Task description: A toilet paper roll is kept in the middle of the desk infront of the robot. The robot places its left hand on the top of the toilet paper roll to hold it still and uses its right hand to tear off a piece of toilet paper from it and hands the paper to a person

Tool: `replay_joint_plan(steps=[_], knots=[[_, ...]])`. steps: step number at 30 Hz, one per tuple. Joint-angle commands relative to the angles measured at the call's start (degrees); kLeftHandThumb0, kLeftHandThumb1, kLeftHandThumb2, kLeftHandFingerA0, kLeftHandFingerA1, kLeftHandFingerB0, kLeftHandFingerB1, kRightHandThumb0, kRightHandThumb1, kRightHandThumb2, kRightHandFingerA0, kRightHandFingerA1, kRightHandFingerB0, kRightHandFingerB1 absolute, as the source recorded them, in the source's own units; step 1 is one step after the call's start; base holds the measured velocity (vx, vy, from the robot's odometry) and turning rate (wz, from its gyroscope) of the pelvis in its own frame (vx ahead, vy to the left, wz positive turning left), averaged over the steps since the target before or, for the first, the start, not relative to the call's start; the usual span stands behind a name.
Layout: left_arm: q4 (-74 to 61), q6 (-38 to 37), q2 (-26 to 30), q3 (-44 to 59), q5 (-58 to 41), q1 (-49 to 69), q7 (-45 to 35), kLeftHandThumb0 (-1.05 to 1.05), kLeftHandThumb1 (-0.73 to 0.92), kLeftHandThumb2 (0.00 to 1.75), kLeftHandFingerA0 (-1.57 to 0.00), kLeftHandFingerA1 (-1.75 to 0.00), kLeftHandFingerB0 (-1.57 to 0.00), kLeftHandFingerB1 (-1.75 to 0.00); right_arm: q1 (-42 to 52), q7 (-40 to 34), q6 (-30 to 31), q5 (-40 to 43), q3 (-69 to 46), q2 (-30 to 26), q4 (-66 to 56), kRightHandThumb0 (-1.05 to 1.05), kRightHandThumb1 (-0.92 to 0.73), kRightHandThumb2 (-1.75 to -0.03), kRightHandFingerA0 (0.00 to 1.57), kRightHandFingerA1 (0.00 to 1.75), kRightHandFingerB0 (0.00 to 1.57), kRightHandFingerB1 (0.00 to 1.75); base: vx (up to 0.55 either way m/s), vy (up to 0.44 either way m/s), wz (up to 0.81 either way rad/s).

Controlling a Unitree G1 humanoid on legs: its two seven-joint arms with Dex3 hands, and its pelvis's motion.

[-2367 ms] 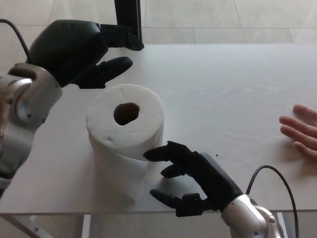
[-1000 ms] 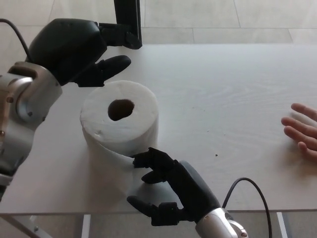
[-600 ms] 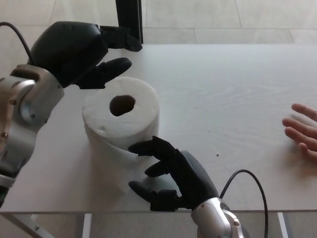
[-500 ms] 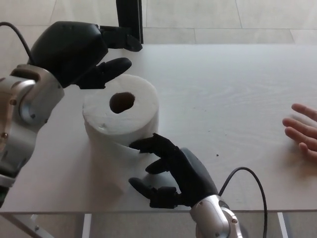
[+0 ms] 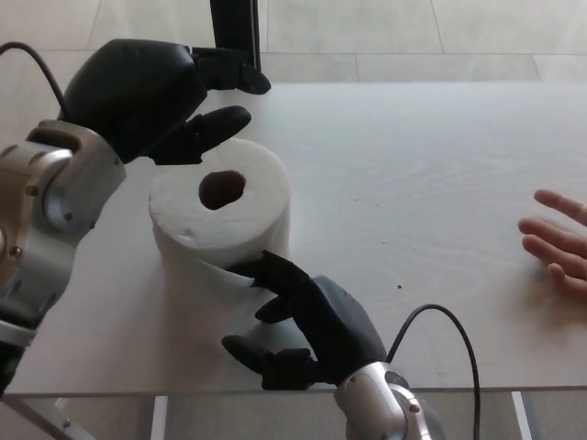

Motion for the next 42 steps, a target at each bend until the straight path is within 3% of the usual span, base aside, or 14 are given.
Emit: replay_joint_plan(steps=[1, 12, 15, 19, 22, 31, 32, 33, 35, 36, 38, 39, 40, 42], knots=[[0.26, -0.69, -0.27, 0.48, 0.81, 0.23, 1.57, -0.51, 0.78, 0.63, -0.57, -0.53, -0.54, -0.48, 1.19, 0.38, 4.05, 0.43, 1.85, 3.28, 3.97, -0.55, -0.64, -0.59, 0.57, 0.88, 0.41, 0.63, 0.0, 0.0, 0.0], [0.86, -0.41, -0.21, 0.24, 1.02, 0.57, 1.2, -0.5, 0.79, 0.63, -0.6, -0.53, -0.51, -0.47, -1.79, -5.06, 4.97, -0.1, 1.0, 4.9, 9.16, -0.51, -0.67, -0.6, 0.62, 0.9, 0.41, 0.65, 0.0, 0.0, 0.0], [1.61, -0.69, -0.7, 0.12, 0.73, 0.5, 1.62, -0.5, 0.78, 0.63, -0.6, -0.53, -0.51, -0.47, -2.94, -10.54, 4.52, -0.11, -1.13, 6.82, 12.67, -0.48, -0.67, -0.59, 0.75, 1.06, 0.46, 0.68, 0.0, 0.0, 0.0], [1.69, -0.94, -1.07, 0.55, 0.51, 1.2, 2.62, -0.52, 0.78, 0.63, -0.58, -0.54, -0.53, -0.47, -5.71, -20.47, 2.26, -2.71, -2.43, 8.18, 19.45, -0.35, -0.82, -0.64, 1.17, 1.24, 0.42, 0.76, 0.0, 0.0, 0.0], [1.67, -1.21, -1.17, 0.46, 0.59, 1.51, 2.82, -0.51, 0.79, 0.63, -0.58, -0.53, -0.53, -0.47, -6.81, -23.76, 1.43, -3.38, -3.14, 8.65, 21.95, -0.34, -0.86, -0.67, 1.18, 1.33, 0.43, 0.81, 0.0, 0.0, 0.0], [1.99, 0.04, -1.14, 0.43, 0.85, 1.78, 2.03, -0.5, 0.77, 0.63, -0.55, -0.5, -0.51, -0.45, -10.06, -29.4, -2.67, -4.16, -1.79, 10.61, 27.23, -0.23, -0.64, -0.96, 1.23, 1.63, 0.82, 1.0, 0.0, 0.0, 0.0], [2.24, -0.16, -1.26, 0.28, 1.03, 1.88, 2.39, -0.48, 0.76, 0.63, -0.56, -0.49, -0.52, -0.45, -10.14, -28.59, -3.43, -4.55, -0.4, 10.27, 27.28, -0.27, -0.59, -1.13, 1.38, 1.4, 0.84, 0.98, 0.0, 0.0, 0.0], [2.39, -0.36, -1.33, 0.24, 1.14, 1.94, 2.7, -0.49, 0.76, 0.64, -0.56, -0.5, -0.52, -0.46, -10.18, -28.37, -3.64, -4.47, 0.0, 10.3, 27.38, -0.21, -0.58, -1.05, 1.25, 1.68, 0.88, 1.06, 0.0, 0.0, 0.0], [2.52, -0.46, -1.39, 0.18, 1.21, 2.0, 2.82, -0.5, 0.75, 0.64, -0.56, -0.5, -0.51, -0.46, -10.32, -28.44, -3.82, -4.31, 0.61, 10.43, 27.81, -0.2, -0.54, -1.1, 1.22, 1.63, 0.9, 1.07, 0.0, 0.0, 0.0], [2.47, -0.02, -1.52, -0.01, 1.27, 1.99, 2.46, -0.45, 0.62, 1.03, -0.5, -0.64, -0.41, -0.58, -10.23, -28.09, -3.95, -4.26, 1.25, 10.57, 27.97, -0.19, -0.53, -1.13, 1.2, 1.63, 0.91, 1.07, 0.0, 0.0, 0.0], [2.6, -0.04, -1.85, -0.13, 0.83, 1.91, 2.11, -0.45, 0.62, 1.03, -0.5, -0.65, -0.41, -0.58, -9.94, -27.63, -4.91, -3.78, 2.05, 10.43, 28.13, -0.21, -0.52, -1.16, 1.25, 1.62, 0.91, 1.08, 0.0, 0.0, 0.0], [3.03, -0.42, -1.99, -0.27, 0.73, 1.71, 2.16, -0.45, 0.62, 1.03, -0.5, -0.65, -0.41, -0.58, -9.86, -26.99, -5.28, -3.6, 2.52, 10.07, 27.96, -0.21, -0.52, -1.16, 1.25, 1.62, 0.91, 1.08, 0.0, 0.0, 0.0], [2.84, -0.37, -1.82, -0.27, 0.72, 1.89, 1.82, -0.5, 0.79, 0.63, -0.53, -0.5, -0.5, -0.45, -9.69, -26.58, -5.69, -3.43, 3.01, 9.82, 28.0, -0.23, -0.54, -1.14, 1.18, 1.69, 0.93, 1.12, 0.0, 0.0, 0.0], [2.43, -0.31, -1.73, 0.08, 0.41, 2.49, 1.76, -0.52, 0.8, 0.64, -0.52, -0.51, -0.49, -0.45, -9.63, -25.56, -5.18, -3.0, 3.43, 9.89, 27.96, -0.23, -0.54, -1.2, 1.12, 1.75, 0.97, 1.45, 0.0, 0.0, 0.0]])
